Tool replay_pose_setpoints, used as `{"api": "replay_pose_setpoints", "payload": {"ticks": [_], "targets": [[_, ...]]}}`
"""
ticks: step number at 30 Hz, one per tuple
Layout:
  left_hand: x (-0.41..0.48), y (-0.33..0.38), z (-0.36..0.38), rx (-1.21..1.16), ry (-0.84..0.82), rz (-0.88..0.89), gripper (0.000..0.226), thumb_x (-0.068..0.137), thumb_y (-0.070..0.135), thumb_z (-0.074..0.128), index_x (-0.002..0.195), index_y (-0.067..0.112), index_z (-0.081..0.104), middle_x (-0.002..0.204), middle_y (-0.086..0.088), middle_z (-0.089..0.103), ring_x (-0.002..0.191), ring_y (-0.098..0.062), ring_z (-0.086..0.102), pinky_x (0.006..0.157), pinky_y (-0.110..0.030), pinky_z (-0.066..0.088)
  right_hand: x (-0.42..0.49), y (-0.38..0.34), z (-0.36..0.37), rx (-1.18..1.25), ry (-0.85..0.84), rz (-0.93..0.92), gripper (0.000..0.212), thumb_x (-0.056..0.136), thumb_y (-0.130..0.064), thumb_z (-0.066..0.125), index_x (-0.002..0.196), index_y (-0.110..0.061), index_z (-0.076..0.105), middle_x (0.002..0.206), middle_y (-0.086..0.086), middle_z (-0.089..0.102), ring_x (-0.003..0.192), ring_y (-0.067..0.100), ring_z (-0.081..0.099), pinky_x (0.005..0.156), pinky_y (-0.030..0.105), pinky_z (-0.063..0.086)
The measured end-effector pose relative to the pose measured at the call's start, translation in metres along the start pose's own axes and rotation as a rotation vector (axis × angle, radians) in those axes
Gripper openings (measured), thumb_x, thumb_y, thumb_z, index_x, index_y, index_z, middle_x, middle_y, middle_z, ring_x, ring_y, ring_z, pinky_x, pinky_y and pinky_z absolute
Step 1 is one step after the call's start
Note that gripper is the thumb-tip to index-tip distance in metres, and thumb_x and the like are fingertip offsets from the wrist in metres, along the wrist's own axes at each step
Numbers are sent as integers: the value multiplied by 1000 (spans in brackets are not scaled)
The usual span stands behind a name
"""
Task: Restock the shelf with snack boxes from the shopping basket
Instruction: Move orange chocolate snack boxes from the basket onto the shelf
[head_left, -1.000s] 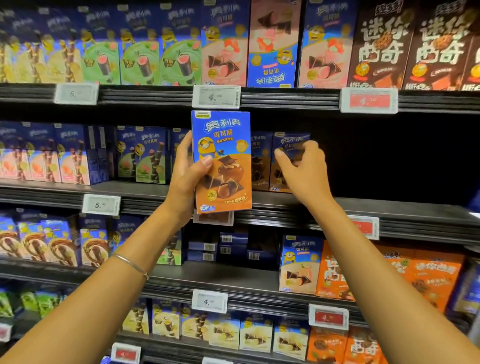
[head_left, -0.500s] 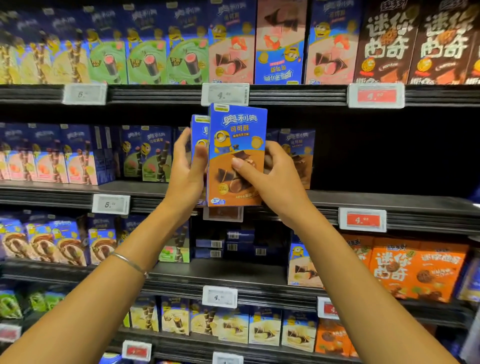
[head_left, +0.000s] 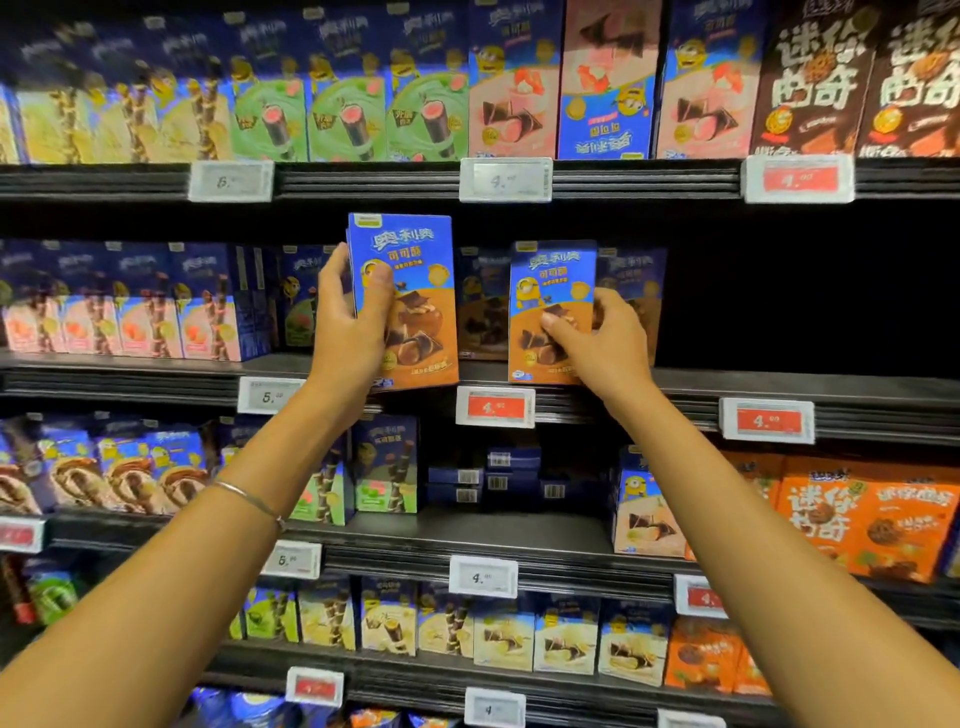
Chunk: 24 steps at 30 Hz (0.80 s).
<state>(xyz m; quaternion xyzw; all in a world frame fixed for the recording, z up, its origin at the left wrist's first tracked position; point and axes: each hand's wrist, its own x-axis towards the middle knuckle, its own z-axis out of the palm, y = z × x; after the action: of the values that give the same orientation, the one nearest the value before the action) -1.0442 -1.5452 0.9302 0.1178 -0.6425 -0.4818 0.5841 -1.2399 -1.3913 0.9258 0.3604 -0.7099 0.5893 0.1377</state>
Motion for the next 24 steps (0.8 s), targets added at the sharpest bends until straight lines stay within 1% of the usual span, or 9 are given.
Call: {"api": "replay_pose_setpoints", "payload": {"ticks": [4, 6, 9, 10, 13, 14, 17, 21, 24], "targets": [[-2, 0, -3, -1, 11, -14, 62, 106, 44, 55, 158, 17, 34, 151, -8, 56, 132, -29, 63, 103, -51, 57, 12, -1, 22, -116, 5, 19, 52, 85, -46, 76, 116, -11, 54, 119, 9, 63, 109, 28, 61, 83, 41, 52], [-2, -3, -3, -11, 16, -17, 59, 108, 42, 54, 158, 17, 35, 149, -7, 58, 126, -25, 67, 90, -38, 63, 16, -2, 32, -158, 9, 27, 58, 84, -46, 76, 118, -7, 49, 121, 13, 61, 111, 33, 60, 79, 41, 49], [-4, -5, -1, -30, 15, -27, 58, 108, 42, 54, 158, 18, 36, 148, -7, 59, 123, -26, 69, 69, -21, 59, 21, -5, 47, -241, 2, 27, 61, 85, -48, 75, 120, -5, 48, 122, 15, 57, 108, 37, 59, 73, 40, 45], [-4, -5, -1, -33, 17, -31, 58, 108, 42, 54, 158, 18, 36, 148, -8, 59, 125, -28, 68, 69, -21, 58, 22, -6, 51, -260, -1, 30, 61, 86, -49, 74, 119, -5, 48, 123, 15, 55, 109, 37, 58, 73, 39, 43], [-5, -3, 1, -42, 20, -50, 60, 107, 43, 55, 158, 18, 36, 149, -9, 58, 128, -30, 65, 85, -37, 63, 26, -9, 62, -288, -24, 46, 57, 88, -48, 73, 119, -7, 49, 126, 15, 50, 111, 36, 55, 75, 38, 41], [-5, -3, 1, -42, 18, -52, 60, 107, 43, 55, 158, 18, 35, 148, -8, 59, 127, -29, 66, 86, -38, 63, 28, -10, 65, -287, -32, 54, 56, 88, -48, 73, 119, -7, 50, 126, 15, 50, 112, 36, 55, 75, 38, 41], [-6, -1, 3, -38, 9, -44, 59, 107, 43, 55, 157, 18, 36, 146, -8, 60, 125, -28, 67, 76, -28, 60, 31, -11, 73, -285, -47, 60, 46, 89, -46, 73, 108, -12, 48, 123, 14, 51, 110, 35, 55, 75, 39, 41], [-7, 1, 5, -45, -9, -46, 63, 105, 46, 56, 159, 20, 34, 150, -6, 57, 126, -25, 67, 74, -26, 59, 30, -12, 81, -302, -40, 54, 42, 91, -44, 71, 96, -18, 39, 119, 13, 52, 108, 35, 55, 73, 38, 40], [-9, 2, 6, -52, -18, -53, 69, 101, 49, 57, 159, 20, 33, 153, -6, 54, 128, -26, 66, 80, -32, 62, 29, -12, 85, -319, -39, 46, 40, 91, -42, 71, 94, -17, 40, 117, 14, 53, 106, 36, 56, 72, 39, 40]]}}
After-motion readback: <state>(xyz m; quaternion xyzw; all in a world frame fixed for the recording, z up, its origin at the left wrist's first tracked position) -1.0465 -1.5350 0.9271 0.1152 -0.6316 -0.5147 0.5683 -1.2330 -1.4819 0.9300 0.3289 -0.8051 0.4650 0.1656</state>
